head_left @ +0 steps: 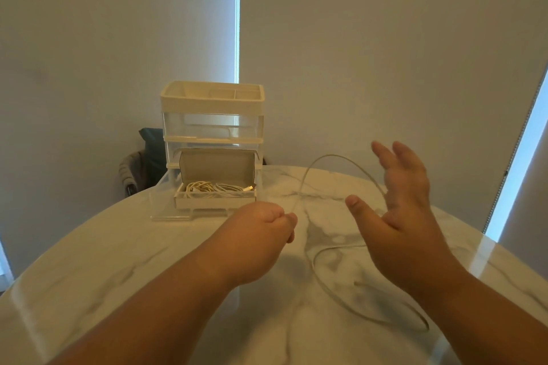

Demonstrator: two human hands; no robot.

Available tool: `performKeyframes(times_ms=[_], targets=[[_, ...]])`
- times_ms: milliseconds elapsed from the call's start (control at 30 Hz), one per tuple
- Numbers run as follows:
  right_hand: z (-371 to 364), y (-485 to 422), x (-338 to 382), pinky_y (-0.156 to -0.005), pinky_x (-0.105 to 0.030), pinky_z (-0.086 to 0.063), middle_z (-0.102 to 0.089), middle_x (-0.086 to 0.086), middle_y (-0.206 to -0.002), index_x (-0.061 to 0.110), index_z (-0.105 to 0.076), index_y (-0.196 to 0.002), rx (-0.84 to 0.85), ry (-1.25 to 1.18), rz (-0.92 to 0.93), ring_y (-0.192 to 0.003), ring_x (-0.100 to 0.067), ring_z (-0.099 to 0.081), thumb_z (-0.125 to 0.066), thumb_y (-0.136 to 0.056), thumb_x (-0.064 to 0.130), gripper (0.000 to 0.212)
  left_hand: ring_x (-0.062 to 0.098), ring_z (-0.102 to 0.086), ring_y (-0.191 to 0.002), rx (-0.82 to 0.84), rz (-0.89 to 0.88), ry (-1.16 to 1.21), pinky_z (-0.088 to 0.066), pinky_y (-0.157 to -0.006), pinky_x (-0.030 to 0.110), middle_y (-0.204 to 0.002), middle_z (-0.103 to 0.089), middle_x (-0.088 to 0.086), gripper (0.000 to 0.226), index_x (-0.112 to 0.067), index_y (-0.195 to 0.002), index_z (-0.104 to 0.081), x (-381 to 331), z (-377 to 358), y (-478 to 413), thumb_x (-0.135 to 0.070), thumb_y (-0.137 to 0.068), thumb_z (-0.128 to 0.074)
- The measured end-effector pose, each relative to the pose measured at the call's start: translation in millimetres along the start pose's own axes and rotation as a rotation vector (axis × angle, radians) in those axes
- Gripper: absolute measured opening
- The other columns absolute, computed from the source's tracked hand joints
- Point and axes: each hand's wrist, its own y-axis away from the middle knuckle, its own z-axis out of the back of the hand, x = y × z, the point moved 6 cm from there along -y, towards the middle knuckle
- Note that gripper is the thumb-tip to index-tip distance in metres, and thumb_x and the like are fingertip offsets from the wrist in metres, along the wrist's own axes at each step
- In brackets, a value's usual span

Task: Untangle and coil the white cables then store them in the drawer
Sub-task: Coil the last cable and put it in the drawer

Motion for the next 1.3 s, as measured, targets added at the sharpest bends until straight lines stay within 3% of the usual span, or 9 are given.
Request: performKeyframes(times_ms=[100,233,300,400,500,733,1067,1167,1300], targets=[[-12.3,-0.7,-2.4,-0.114,-0.025,-0.026,-0.028,0.022,-0.154,0.05,-0.023,-0.15,0.123,0.062,-0.004,-0.143,0.0,-0.026,-0.046,-0.101,0.038,0.055,0.01,-0.05,-0.057,0.168,-0.032,0.085,-0.045,-0.062,0.029,-0.059,-0.054,-0.007,0.039,-0.02,-0.069,-0.062,-10.9,-9.3,8.0,-0.035,-0.101,-0.045],[-7.5,-7.0,-16.8,-0.086,-0.006,-0.036,-0.061,0.021,-0.119,0.046,-0.052,-0.136,0.081,-0.013,-0.11,-0.107,0.005,-0.055,-0.043,-0.105,0.025,0.038,0.016,-0.041,-0.054,0.391,-0.079,0.328,-0.044,-0.056,0.023,-0.057,-0.043,0.001,0.04,-0.014,-0.069,-0.056,-27.9,-16.4,20.2,-0.026,-0.103,-0.04],[-8.8,-10.7,-27.4,-0.073,-0.001,-0.04,-0.067,0.019,-0.098,0.044,-0.062,-0.123,0.114,0.004,-0.149,-0.093,0.008,-0.059,-0.046,-0.102,0.012,0.041,0.016,-0.036,-0.051,0.504,-0.11,0.598,-0.042,-0.056,0.027,-0.054,-0.037,0.001,0.035,-0.013,-0.069,-0.056,-37.0,-16.6,24.7,-0.025,-0.099,-0.042],[-24.5,-9.3,-38.9,-0.067,-0.016,-0.047,-0.069,0.015,-0.077,0.046,-0.068,-0.099,0.27,-0.016,-0.225,-0.069,-0.002,-0.064,-0.051,-0.101,0.011,0.039,0.013,-0.037,-0.046,0.566,-0.122,1.037,-0.043,-0.055,0.028,-0.05,-0.038,-0.003,0.028,-0.012,-0.071,-0.059,-45.7,-8.7,24.5,-0.025,-0.091,-0.045],[-42.2,0.2,-33.2,-0.061,-0.015,-0.048,-0.071,0.013,-0.076,0.045,-0.068,-0.092,0.398,-0.076,-0.241,-0.063,-0.009,-0.065,-0.053,-0.101,0.012,0.037,0.012,-0.045,-0.046,0.461,-0.168,1.281,-0.048,-0.055,0.028,-0.051,-0.046,-0.003,0.03,-0.012,-0.074,-0.062,-47.0,3.8,18.5,-0.025,-0.095,-0.045],[-62.1,25.6,-4.9,-0.062,-0.02,-0.054,-0.069,0.004,-0.073,0.036,-0.069,-0.113,0.714,-0.209,-0.312,-0.06,-0.009,-0.062,-0.049,-0.104,0.02,0.028,0.01,-0.048,-0.05,0.24,-0.116,1.419,-0.05,-0.055,0.026,-0.06,-0.051,-0.003,0.028,-0.013,-0.075,-0.066,-39.2,15.5,10.0,-0.027,-0.09,-0.046],[-60.1,30.3,-0.3,-0.054,-0.021,-0.044,-0.067,0.006,-0.066,0.034,-0.073,-0.101,0.776,-0.185,-0.361,-0.051,-0.005,-0.052,-0.055,-0.102,0.025,0.02,0.014,-0.063,-0.062,0.006,-0.029,1.386,-0.053,-0.073,0.03,-0.073,-0.067,0.003,0.025,-0.009,-0.098,-0.064,-24.9,23.6,4.9,-0.021,-0.101,-0.043],[-61.1,33.0,4.8,-0.061,-0.018,-0.046,-0.069,0.008,-0.067,0.034,-0.073,-0.1,0.803,-0.165,-0.333,-0.058,-0.003,-0.057,-0.056,-0.101,0.031,0.018,0.015,-0.067,-0.065,-0.067,-0.007,1.354,-0.052,-0.078,0.033,-0.078,-0.071,0.006,0.027,-0.006,-0.107,-0.063,-19.3,26.2,2.4,-0.018,-0.104,-0.039],[-56.3,32.0,13.5,-0.068,-0.008,-0.046,-0.07,0.025,-0.091,0.043,-0.071,-0.105,0.765,-0.043,-0.225,-0.079,0.009,-0.062,-0.061,-0.096,0.032,0.017,0.017,-0.068,-0.067,-0.163,-0.004,1.21,-0.054,-0.074,0.033,-0.08,-0.074,0.008,0.028,-0.003,-0.111,-0.062,-15.0,26.0,-1.2,-0.017,-0.105,-0.038]])
